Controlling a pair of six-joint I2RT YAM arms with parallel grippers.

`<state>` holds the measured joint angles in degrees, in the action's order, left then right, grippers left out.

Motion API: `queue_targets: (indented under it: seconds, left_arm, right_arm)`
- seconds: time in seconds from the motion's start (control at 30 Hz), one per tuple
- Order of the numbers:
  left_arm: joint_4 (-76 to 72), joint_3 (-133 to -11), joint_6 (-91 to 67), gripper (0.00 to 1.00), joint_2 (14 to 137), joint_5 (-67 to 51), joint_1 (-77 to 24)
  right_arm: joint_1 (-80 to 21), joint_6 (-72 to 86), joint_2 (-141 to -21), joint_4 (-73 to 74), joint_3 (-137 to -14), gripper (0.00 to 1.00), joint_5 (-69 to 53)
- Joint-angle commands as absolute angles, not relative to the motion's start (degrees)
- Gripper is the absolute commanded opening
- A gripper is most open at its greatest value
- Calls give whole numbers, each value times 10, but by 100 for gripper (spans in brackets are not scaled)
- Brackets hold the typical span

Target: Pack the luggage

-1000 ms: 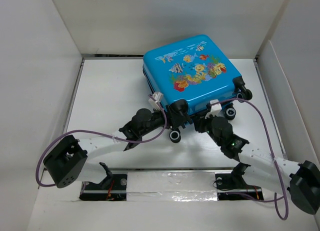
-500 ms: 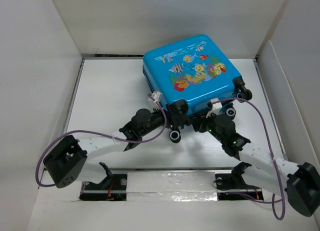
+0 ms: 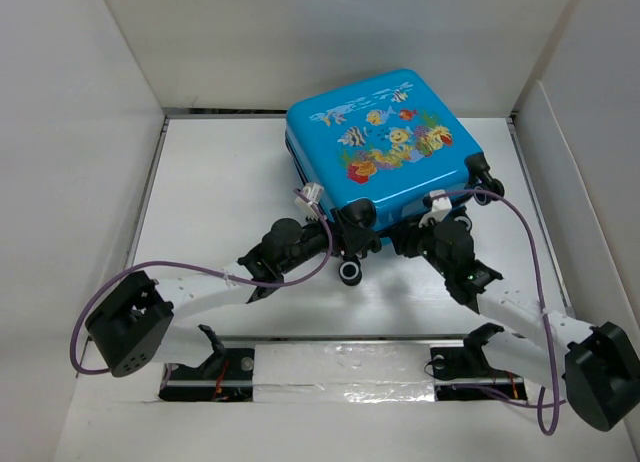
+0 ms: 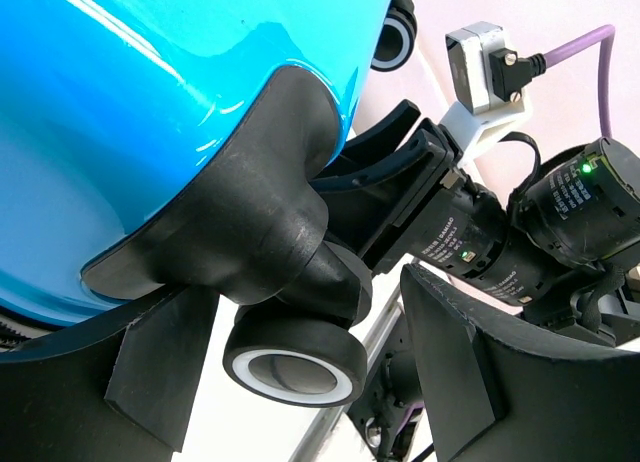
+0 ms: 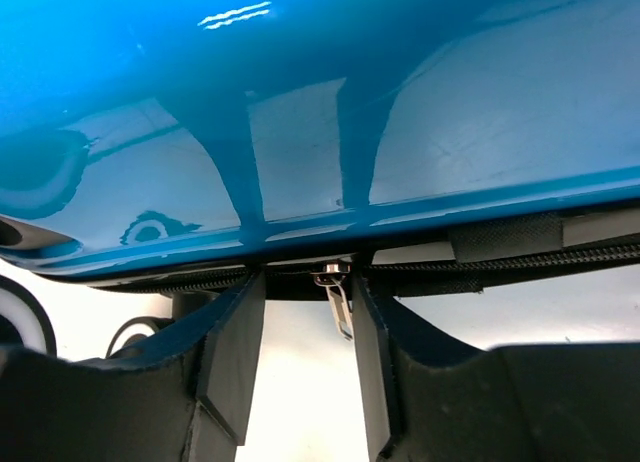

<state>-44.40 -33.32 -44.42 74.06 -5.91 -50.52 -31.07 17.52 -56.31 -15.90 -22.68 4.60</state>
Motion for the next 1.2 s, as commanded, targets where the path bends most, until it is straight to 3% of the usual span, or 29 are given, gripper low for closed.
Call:
queue_targets:
  seconds: [0.0, 0.2, 0.27, 0.37, 0.57, 0.97, 1.17]
  left_arm:
    - [-472, -321, -424, 71, 727, -32, -496]
    - [-472, -323, -425, 71, 739, -45, -496]
    - [-467, -322, -425, 71, 735, -42, -496]
    - [-454, -319, -418, 71, 723, -35, -496]
    - [-439, -313, -412, 72, 708, -26, -496]
    - [-442, -312, -424, 73, 726, -57, -503]
    - [-460, -322, -427, 75, 751, -65, -513]
  right_arm:
    - [-307, 175, -555, -170, -224, 44, 67]
    - [-277, 168, -559, -171, -222, 37, 34]
    - [-277, 168, -546, -162, -218, 40, 19]
    - [-277, 170, -508, -163, -192, 54, 34]
    - [-247, 186, -436, -195, -158, 48, -23]
    - [-225, 179, -518, -257, -158, 51, -126]
    - [-219, 168, -567, -302, -179, 51, -110]
